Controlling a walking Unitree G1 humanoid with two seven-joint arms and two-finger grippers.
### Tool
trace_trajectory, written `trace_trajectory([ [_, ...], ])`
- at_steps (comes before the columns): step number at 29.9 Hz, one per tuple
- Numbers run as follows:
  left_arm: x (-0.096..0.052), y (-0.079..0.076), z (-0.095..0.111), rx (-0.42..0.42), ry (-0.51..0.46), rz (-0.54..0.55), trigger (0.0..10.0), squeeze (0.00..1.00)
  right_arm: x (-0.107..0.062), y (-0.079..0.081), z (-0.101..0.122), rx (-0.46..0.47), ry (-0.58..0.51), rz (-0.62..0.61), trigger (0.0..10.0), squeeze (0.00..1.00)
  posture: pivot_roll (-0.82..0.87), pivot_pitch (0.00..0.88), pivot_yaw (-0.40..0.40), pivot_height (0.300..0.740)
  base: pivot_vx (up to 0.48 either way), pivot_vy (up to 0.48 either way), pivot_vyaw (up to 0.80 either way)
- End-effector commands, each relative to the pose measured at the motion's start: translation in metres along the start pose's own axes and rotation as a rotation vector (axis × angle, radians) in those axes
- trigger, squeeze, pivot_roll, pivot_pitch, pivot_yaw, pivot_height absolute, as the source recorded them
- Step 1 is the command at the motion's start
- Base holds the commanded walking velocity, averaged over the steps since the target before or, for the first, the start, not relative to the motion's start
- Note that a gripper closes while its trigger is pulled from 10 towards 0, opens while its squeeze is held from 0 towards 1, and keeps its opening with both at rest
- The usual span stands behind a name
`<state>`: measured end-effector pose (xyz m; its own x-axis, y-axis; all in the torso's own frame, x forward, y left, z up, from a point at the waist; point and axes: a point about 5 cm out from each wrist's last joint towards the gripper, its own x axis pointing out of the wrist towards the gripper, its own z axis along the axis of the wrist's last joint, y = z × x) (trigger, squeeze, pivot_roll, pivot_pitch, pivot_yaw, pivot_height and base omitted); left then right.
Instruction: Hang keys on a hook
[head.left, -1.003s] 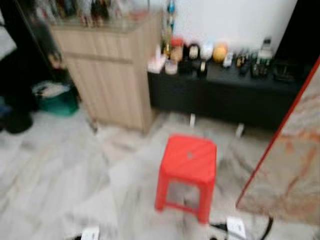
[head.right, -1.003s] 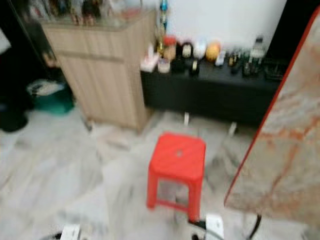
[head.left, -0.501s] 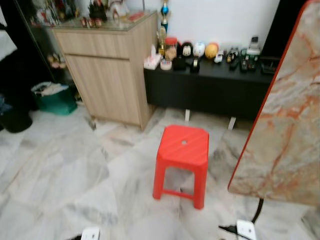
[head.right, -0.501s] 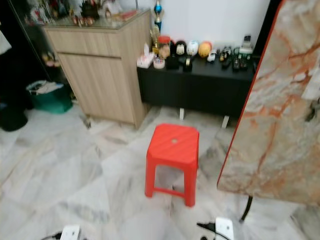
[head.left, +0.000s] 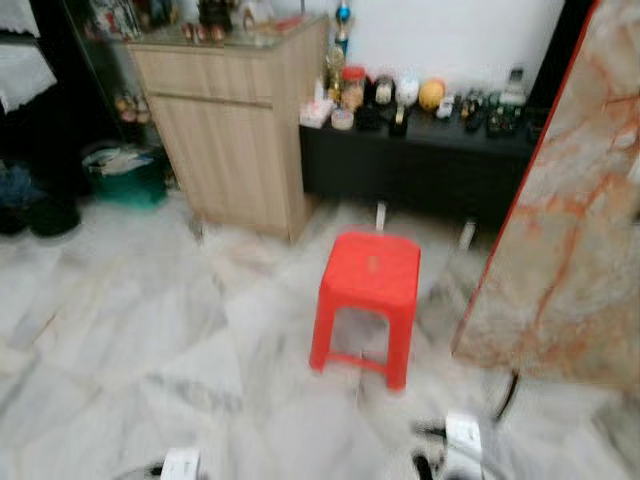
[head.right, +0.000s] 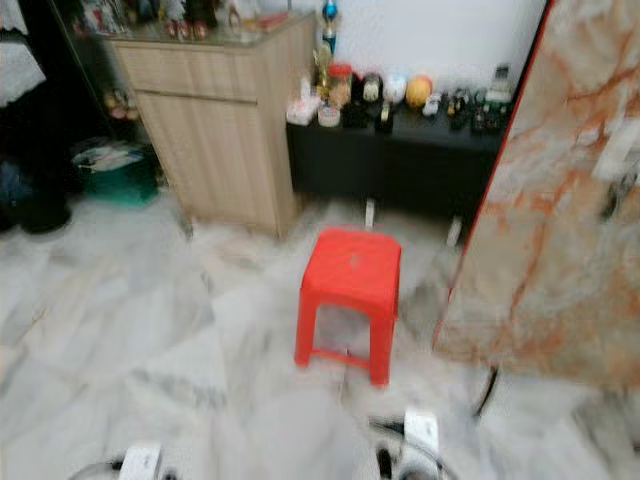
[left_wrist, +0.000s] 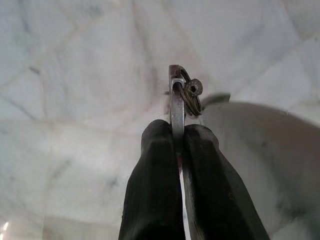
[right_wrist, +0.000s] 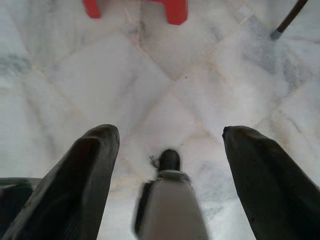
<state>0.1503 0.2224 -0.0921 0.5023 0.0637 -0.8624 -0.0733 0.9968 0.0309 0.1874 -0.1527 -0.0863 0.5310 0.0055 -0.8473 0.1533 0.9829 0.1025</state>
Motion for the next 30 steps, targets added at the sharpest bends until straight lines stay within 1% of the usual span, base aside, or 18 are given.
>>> trace_trajectory([
  [1, 0.001, 0.0, 0.007, 0.019, -0.027, -0.004, 10.0, 0.0, 0.0, -0.001, 0.004, -0.007, -0.009, -0.006, 10.0, 0.0, 0.03, 0.005, -0.009, 0.723, 0.0, 0.0, 0.0],
  [4, 0.0, -0.001, 0.01, 0.051, -0.058, -0.012, 10.0, 0.0, 0.001, 0.002, 0.007, -0.001, -0.021, -0.006, 10.0, 0.0, 0.04, 0.0, -0.007, 0.723, 0.0, 0.0, 0.0],
  [6, 0.0, -0.001, 0.012, 0.089, -0.077, -0.019, 10.0, 0.0, 0.001, 0.003, 0.011, 0.0, -0.027, -0.004, 10.0, 0.0, 0.03, 0.0, -0.006, 0.723, 0.0, 0.0, 0.0],
  [7, 0.0, -0.001, 0.015, 0.124, -0.101, -0.026, 10.0, 0.0, 0.002, 0.005, 0.016, 0.001, -0.038, 0.001, 10.0, 0.0, 0.03, 0.0, -0.006, 0.723, 0.0, 0.0, -0.42],
  [10, 0.0, -0.002, 0.019, 0.167, -0.136, -0.032, 10.0, 0.0, 0.002, 0.007, 0.022, 0.008, -0.057, 0.006, 10.0, 0.0, 0.03, 0.0, -0.005, 0.723, 0.0, 0.0, -0.67],
  [11, -0.001, -0.002, 0.021, 0.188, -0.157, -0.036, 10.0, 0.0, 0.002, 0.0, 0.023, 0.009, -0.067, 0.003, 10.0, 0.0, 0.03, 0.0, -0.004, 0.723, 0.0, 0.0, -0.8],
  [12, -0.001, -0.002, 0.021, 0.188, -0.157, -0.036, 10.0, 0.0, 0.002, 0.0, 0.023, 0.009, -0.067, 0.003, 10.0, 0.0, 0.03, 0.0, -0.004, 0.723, 0.0, 0.0, -0.8],
  [13, -0.001, -0.003, 0.023, 0.215, -0.179, -0.041, 10.0, 0.0, 0.0, -0.017, 0.018, 0.004, -0.069, -0.009, 10.0, 0.0, 0.03, 0.0, -0.004, 0.723, 0.0, 0.0, -0.8],
  [16, -0.002, -0.004, 0.027, 0.254, -0.213, -0.05, 10.0, 0.0, -0.002, -0.028, 0.015, 0.003, -0.069, -0.017, 10.0, 0.0, 0.03, 0.0, -0.004, 0.723, 0.0, 0.0, -0.8],
  [17, -0.002, -0.005, 0.027, 0.258, -0.219, -0.052, 10.0, 0.0, -0.002, -0.028, 0.015, 0.003, -0.069, -0.018, 10.0, 0.0, 0.04, 0.0, -0.005, 0.723, 0.0, 0.0, -0.8],
  [20, -0.002, -0.005, 0.028, 0.277, -0.233, -0.058, 10.0, 0.0, -0.002, -0.029, 0.015, 0.001, -0.068, -0.02, 10.0, 0.0, 0.04, 0.0, -0.005, 0.723, 0.0, 0.0, -0.8],
  [25, -0.003, -0.006, 0.029, 0.293, -0.242, -0.069, 10.0, 0.0, -0.001, -0.024, 0.016, 0.004, -0.074, -0.01, 10.0, 0.0, 0.03, 0.0, -0.002, 0.723, 0.0, 0.0, -0.8],
  [27, -0.003, -0.005, 0.03, 0.319, -0.246, -0.066, 10.0, 0.0, -0.001, -0.022, 0.016, 0.009, -0.073, -0.006, 10.0, 0.0, 0.03, 0.0, -0.001, 0.723, 0.0, 0.0, -0.79],
  [28, -0.001, -0.016, 0.07, 0.321, -0.352, -0.098, 10.0, 0.0, -0.001, -0.022, 0.016, 0.009, -0.072, -0.006, 10.0, 0.0, 0.03, 0.0, -0.001, 0.723, 0.0, 0.0, -0.79],
  [29, -0.005, -0.033, 0.124, 0.328, -0.503, -0.15, 10.0, 0.0, -0.001, -0.021, 0.016, 0.008, -0.072, -0.005, 10.0, 0.0, 0.04, 0.0, -0.003, 0.723, 0.0, -0.341, -0.79],
  [30, -0.007, -0.037, 0.136, 0.331, -0.539, -0.162, 10.0, 0.0, -0.001, -0.021, 0.016, 0.008, -0.073, -0.004, 10.0, 0.0, 0.04, 0.0, -0.003, 0.723, 0.0, -0.341, -0.79],
])
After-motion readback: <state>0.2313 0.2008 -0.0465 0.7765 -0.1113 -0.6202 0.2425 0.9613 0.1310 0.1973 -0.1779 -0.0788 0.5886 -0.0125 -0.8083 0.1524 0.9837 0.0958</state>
